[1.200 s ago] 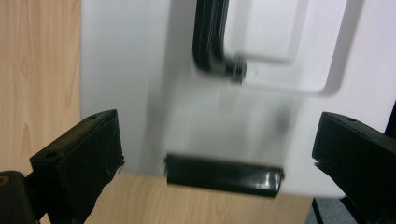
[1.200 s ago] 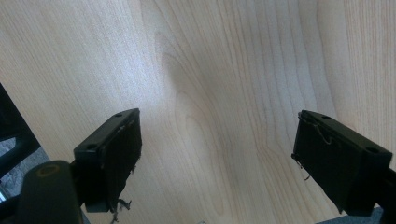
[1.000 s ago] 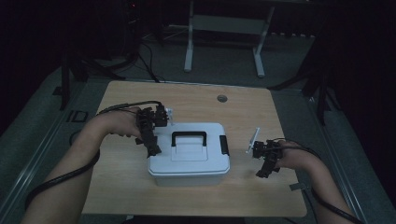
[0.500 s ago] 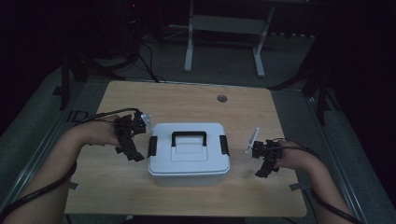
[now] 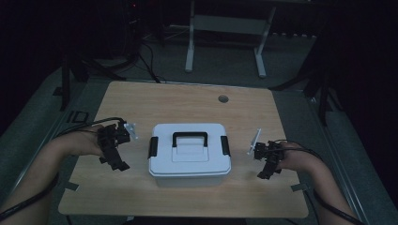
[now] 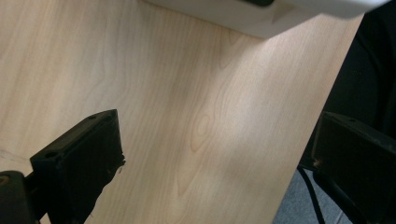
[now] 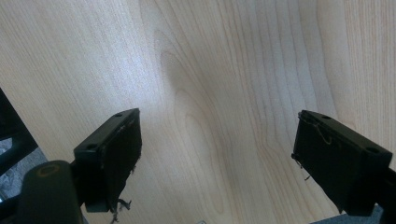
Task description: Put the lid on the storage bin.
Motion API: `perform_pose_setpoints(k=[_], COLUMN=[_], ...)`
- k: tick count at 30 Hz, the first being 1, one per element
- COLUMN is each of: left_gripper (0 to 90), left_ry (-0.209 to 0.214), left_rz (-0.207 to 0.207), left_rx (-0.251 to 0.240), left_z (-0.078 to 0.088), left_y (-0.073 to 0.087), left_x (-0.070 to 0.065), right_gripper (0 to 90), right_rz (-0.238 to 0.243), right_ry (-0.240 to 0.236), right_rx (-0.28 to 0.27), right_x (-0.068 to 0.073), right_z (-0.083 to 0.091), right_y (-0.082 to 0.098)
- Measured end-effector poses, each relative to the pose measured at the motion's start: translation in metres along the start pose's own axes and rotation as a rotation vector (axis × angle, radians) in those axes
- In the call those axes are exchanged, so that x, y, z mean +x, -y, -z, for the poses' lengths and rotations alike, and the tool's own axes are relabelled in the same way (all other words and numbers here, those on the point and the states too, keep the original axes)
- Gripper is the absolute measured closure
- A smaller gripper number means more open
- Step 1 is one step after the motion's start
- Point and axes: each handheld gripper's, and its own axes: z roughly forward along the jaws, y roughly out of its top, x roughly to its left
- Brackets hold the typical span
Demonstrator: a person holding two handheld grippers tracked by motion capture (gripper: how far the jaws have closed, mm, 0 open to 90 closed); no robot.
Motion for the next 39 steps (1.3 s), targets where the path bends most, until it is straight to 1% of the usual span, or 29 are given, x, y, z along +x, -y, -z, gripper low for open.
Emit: perform_pose_setpoints(k=[3, 8, 12, 14, 15, 18, 22, 24, 25, 32, 34, 39], left_gripper=[1.5, 1.5, 1.5, 1.5, 1.5, 1.5, 1.5, 1.5, 1.5, 1.5, 1.5, 1.5], left_ry=[0.005, 0.02, 0.023, 0.03, 0.038, 0.04, 0.057, 0.057, 0.065, 0.07, 0.072, 0.08], left_rz=[0.013, 0.032, 0.047, 0.048, 0.056, 0.06, 0.069, 0.071, 0.075, 0.097, 0.095, 0.106], left_rx=[-0.016, -0.014, -0.017, -0.011, -0.01, -0.004, 0.001, 0.003, 0.005, 0.004, 0.013, 0.023], left_z=[-0.002, -0.01, -0.018, -0.023, -0.026, -0.033, -0.043, -0.048, -0.051, -0.061, -0.065, -0.072], left_y=[0.008, 0.019, 0.029, 0.033, 0.035, 0.039, 0.045, 0.047, 0.049, 0.06, 0.062, 0.067], left_x=[0.0, 0.0, 0.001, 0.001, 0.001, 0.0, -0.001, -0.001, -0.001, -0.003, -0.003, -0.004], right_gripper=[15.0, 14.9, 14.9, 14.9, 15.0, 14.9, 14.9, 14.9, 14.9, 14.9, 14.9, 14.9], right_rz=[-0.002, -0.001, -0.007, -0.007, -0.008, -0.011, -0.015, -0.015, -0.015, -0.026, -0.027, -0.031], right_ry=[-0.001, 0.0, -0.001, -0.001, -0.001, 0.001, 0.0, -0.002, -0.001, -0.006, -0.006, -0.007], right_rx=[-0.003, -0.007, -0.01, -0.01, -0.011, -0.014, -0.024, -0.026, -0.026, -0.033, -0.034, -0.037], right_x=[0.0, 0.001, 0.001, 0.001, 0.001, 0.001, 0.001, 0.002, 0.001, 0.001, 0.001, 0.001], right_z=[0.0, -0.001, -0.003, -0.003, -0.003, -0.004, -0.005, -0.006, -0.007, -0.01, -0.011, -0.012], right_y=[0.0, 0.001, 0.003, 0.003, 0.003, 0.004, 0.006, 0.007, 0.007, 0.011, 0.012, 0.013])
